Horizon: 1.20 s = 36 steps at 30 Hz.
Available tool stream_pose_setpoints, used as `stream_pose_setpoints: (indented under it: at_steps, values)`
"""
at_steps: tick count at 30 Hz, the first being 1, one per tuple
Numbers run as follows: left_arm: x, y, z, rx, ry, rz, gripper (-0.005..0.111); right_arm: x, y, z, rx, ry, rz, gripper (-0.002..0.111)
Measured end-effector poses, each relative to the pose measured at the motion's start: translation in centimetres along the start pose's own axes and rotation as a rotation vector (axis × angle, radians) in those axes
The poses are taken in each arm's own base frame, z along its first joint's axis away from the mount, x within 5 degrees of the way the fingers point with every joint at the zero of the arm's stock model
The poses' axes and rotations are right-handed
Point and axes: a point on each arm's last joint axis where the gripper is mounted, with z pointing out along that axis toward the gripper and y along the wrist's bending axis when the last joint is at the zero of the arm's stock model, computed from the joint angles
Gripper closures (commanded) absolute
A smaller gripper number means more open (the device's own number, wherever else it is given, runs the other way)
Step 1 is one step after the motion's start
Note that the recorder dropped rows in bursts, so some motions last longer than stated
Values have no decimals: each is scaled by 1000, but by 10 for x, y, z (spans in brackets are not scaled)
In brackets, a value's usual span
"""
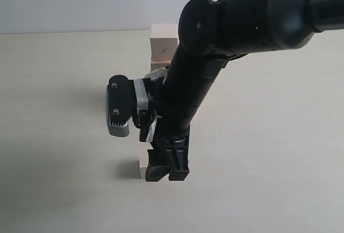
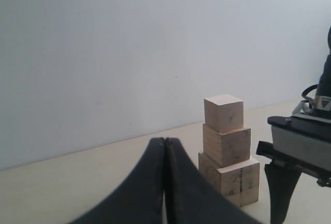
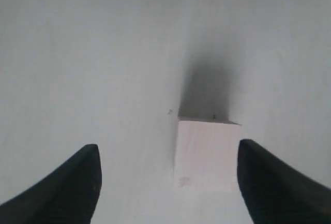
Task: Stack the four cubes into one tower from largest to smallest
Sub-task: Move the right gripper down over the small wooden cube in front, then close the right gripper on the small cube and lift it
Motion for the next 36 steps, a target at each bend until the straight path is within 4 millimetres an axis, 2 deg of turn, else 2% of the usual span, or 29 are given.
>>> stream_pose_setpoints:
  at_steps: [5, 10, 13, 14, 16, 22, 24, 27, 30, 36]
  values:
    - [0, 0, 0, 1, 0, 0, 107, 6, -13, 22, 53, 17, -7, 38]
    - [0, 0, 0, 1, 0, -4, 107, 13, -16, 36, 40, 51, 48, 38]
    - [0, 0, 0, 1, 0, -8, 107, 14, -16, 37, 43, 54, 168, 50]
    - [0, 0, 0, 1, 0, -6, 107, 14, -16, 37, 44, 55, 195, 58]
    - [0, 0, 0, 1, 0, -6, 107, 14, -16, 38, 47, 58, 254, 65]
    - [0, 0, 0, 1, 0, -6, 107, 14, -6, 32, -68, 114, 373, 66]
    - [0, 0, 0, 1, 0, -6, 107, 11, 1, 21, -133, 147, 426, 66]
    - [0, 0, 0, 1, 0, -6, 107, -2, 5, -8, -165, 155, 520, 66]
    - [0, 0, -1, 0, -6, -4, 107, -23, 3, -49, -100, 86, 620, 66]
    - [5, 0, 0, 1, 9, -8, 107, -50, 3, -108, 15, -67, 690, 66]
